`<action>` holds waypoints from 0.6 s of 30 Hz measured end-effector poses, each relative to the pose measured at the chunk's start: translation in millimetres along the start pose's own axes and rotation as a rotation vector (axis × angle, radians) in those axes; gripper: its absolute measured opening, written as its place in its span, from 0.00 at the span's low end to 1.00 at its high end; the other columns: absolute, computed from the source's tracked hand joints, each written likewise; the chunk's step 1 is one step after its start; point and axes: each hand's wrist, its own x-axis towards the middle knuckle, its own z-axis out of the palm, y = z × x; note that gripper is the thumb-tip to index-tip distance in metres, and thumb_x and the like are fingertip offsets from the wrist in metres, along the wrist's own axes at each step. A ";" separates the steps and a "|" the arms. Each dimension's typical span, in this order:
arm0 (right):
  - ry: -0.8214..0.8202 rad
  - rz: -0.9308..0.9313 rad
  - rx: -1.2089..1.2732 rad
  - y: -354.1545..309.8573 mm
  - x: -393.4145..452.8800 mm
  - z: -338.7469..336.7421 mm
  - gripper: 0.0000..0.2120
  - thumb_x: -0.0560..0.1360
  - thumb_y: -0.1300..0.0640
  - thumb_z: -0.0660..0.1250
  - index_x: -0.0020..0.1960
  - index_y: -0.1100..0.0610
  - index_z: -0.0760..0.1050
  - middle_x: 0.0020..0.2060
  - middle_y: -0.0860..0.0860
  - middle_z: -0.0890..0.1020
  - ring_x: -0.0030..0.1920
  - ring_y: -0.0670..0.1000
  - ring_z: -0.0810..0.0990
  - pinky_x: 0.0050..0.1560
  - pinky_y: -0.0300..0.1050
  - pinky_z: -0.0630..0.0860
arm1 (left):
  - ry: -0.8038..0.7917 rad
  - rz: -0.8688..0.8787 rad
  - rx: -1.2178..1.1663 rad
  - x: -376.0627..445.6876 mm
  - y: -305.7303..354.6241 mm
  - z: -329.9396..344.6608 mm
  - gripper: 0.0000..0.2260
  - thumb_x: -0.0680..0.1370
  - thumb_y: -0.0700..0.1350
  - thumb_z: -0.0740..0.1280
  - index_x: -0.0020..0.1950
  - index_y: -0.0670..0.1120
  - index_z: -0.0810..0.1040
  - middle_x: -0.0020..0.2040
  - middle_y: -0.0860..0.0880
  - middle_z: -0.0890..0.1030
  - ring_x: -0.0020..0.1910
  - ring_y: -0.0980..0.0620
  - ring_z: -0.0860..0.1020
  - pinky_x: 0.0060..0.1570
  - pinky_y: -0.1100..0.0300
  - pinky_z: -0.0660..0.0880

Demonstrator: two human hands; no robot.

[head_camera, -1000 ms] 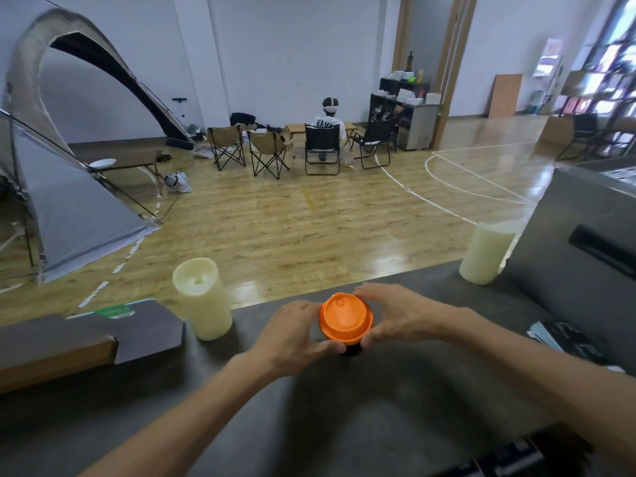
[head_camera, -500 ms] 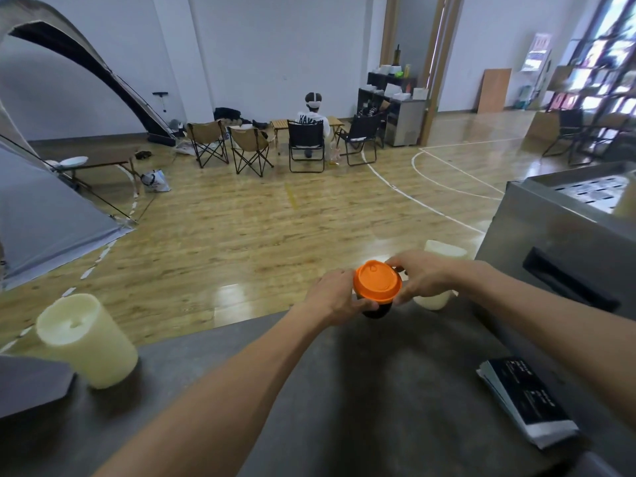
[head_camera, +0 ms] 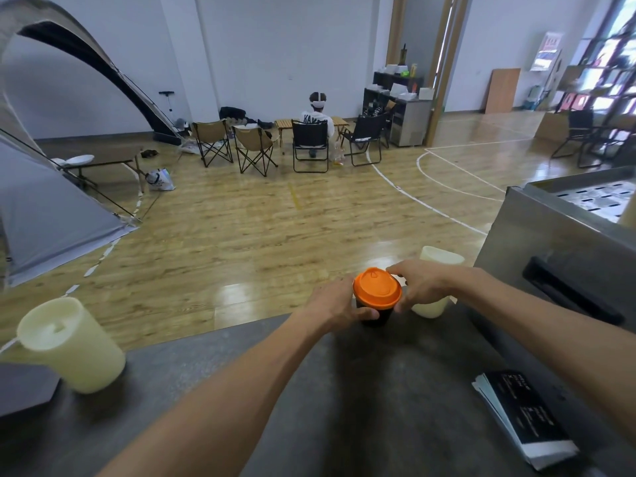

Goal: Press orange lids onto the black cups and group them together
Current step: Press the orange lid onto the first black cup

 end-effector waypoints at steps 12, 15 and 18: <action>0.180 -0.292 -0.088 -114.8 -40.0 -6.7 0.40 0.72 0.45 0.75 0.78 0.51 0.62 0.76 0.50 0.66 0.75 0.52 0.63 0.73 0.46 0.60 | 0.133 -0.032 0.080 -111.1 -50.8 -65.5 0.39 0.74 0.63 0.72 0.78 0.47 0.62 0.75 0.47 0.70 0.73 0.46 0.69 0.70 0.50 0.68; 0.204 -0.373 -0.147 -177.3 -37.7 3.6 0.40 0.69 0.38 0.74 0.77 0.45 0.63 0.74 0.48 0.69 0.73 0.52 0.67 0.71 0.53 0.67 | 0.191 -0.097 0.121 -160.1 -90.6 -91.4 0.38 0.74 0.63 0.71 0.77 0.48 0.64 0.74 0.47 0.71 0.72 0.46 0.70 0.69 0.52 0.68; 0.166 -0.475 -0.118 -247.9 -41.9 19.4 0.39 0.71 0.43 0.75 0.77 0.48 0.62 0.75 0.48 0.67 0.74 0.51 0.65 0.71 0.45 0.62 | 0.243 -0.194 0.143 -222.1 -140.7 -114.1 0.36 0.74 0.62 0.71 0.77 0.48 0.64 0.74 0.47 0.71 0.72 0.46 0.69 0.70 0.51 0.67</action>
